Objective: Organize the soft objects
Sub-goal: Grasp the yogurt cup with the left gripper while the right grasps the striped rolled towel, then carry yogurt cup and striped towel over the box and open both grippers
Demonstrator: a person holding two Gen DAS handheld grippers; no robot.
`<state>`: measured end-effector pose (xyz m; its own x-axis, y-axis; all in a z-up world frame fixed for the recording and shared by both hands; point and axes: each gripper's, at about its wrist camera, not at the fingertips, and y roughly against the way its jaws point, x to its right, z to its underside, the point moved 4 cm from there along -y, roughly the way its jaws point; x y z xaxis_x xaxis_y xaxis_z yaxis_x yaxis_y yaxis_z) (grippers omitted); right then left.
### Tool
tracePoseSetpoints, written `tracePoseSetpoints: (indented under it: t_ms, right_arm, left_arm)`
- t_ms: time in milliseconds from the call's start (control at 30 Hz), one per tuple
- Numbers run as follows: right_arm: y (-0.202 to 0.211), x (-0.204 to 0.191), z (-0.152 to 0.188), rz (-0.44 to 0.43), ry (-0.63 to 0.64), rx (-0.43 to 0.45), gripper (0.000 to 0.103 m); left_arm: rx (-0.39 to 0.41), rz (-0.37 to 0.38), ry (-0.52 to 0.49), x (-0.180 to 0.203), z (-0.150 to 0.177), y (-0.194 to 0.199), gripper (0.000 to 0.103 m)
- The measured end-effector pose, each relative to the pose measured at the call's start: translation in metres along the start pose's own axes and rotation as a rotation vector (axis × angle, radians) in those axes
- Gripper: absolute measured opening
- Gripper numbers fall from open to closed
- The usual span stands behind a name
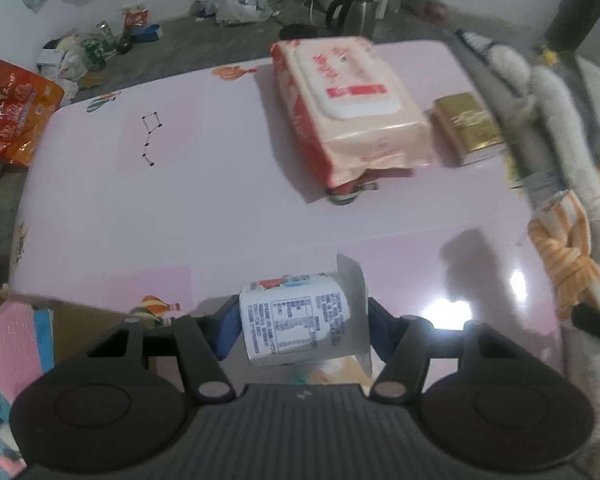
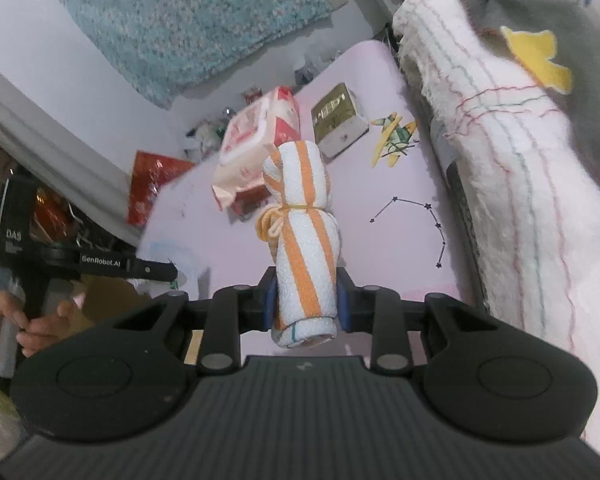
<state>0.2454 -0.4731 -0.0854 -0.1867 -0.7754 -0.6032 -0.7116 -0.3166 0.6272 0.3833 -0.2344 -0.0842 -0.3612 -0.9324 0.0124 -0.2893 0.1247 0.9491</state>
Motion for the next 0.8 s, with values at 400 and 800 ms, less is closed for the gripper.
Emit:
tracePoseSetpoints:
  t_ms: [400, 800]
  right_arm:
    - [0.097, -0.070, 0.029, -0.138, 0.047, 0.083, 0.027]
    - [0.079, -0.241, 0.114, -0.418, 0.180, -0.085, 0.027]
  left_arm:
    - [0.202, 0.207, 0.073, -0.019, 0.052, 0.134, 0.064]
    - [0.414, 0.157, 0.334, -0.175, 0.195, 0.241, 0.064]
